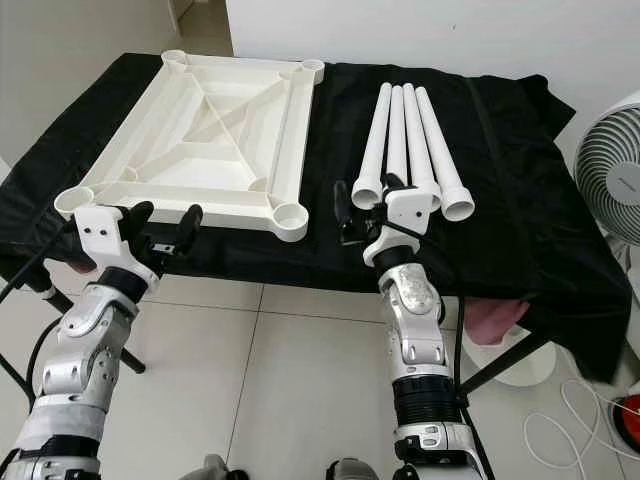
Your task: Building children table
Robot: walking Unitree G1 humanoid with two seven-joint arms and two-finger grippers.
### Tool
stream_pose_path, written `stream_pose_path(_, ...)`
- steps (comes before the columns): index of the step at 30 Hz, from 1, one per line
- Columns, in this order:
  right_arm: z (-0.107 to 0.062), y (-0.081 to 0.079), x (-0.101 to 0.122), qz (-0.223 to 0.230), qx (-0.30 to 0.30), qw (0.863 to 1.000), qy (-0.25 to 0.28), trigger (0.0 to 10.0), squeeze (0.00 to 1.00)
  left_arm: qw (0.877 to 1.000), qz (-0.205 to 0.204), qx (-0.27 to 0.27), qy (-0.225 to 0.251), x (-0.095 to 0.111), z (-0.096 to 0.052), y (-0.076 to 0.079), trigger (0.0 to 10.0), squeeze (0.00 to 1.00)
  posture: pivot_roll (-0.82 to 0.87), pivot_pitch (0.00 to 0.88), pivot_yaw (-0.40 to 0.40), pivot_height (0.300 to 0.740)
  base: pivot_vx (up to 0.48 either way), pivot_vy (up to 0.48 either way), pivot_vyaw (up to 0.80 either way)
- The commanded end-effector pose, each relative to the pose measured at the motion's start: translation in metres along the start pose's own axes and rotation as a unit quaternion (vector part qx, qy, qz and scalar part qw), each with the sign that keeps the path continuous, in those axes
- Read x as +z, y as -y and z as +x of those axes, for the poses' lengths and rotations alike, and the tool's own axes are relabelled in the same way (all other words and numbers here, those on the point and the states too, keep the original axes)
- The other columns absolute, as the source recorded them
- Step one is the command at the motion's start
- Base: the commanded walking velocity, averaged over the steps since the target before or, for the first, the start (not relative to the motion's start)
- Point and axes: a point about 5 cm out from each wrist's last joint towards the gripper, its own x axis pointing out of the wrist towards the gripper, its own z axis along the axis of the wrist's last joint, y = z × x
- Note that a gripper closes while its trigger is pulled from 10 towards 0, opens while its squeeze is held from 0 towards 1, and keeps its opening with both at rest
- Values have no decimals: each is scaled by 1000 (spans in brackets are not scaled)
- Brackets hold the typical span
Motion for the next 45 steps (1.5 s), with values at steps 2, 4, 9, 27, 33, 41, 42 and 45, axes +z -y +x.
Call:
stream_pose_path(2,0,-1,0,-8,-1,1000,-2,10000,0,994,21,106,8,4,0,-14,10000,0,-130,62,57,740,0,0,0)
stream_pose_path(4,-2,-1,-1,-12,-6,1000,-3,10000,0,992,27,121,15,7,1,-17,10000,0,-125,62,59,740,0,0,0)
stream_pose_path(9,2,-2,0,-15,-11,1000,3,10000,0,992,29,126,15,8,1,-19,10000,0,-121,60,70,740,0,0,0)
stream_pose_path(27,14,-3,1,-20,0,1000,1,10000,0,994,26,103,31,13,16,-13,10000,0,-118,33,51,740,0,0,0)
stream_pose_path(33,14,-4,-2,-23,2,1000,-1,10000,0,994,27,100,33,13,19,-15,10000,0,-117,22,49,740,44,0,0)
stream_pose_path(41,14,-3,-3,-25,4,1000,-2,10000,0,994,27,99,32,11,19,-16,10000,0,-115,13,47,740,285,0,0)
stream_pose_path(42,13,-4,-4,-25,5,1000,-2,10000,0,994,27,98,32,11,19,-16,10000,0,-115,13,47,740,292,0,0)
stream_pose_path(45,13,-4,-4,-26,6,1000,-3,10000,0,994,27,98,32,11,19,-16,10000,0,-115,13,47,740,292,0,0)
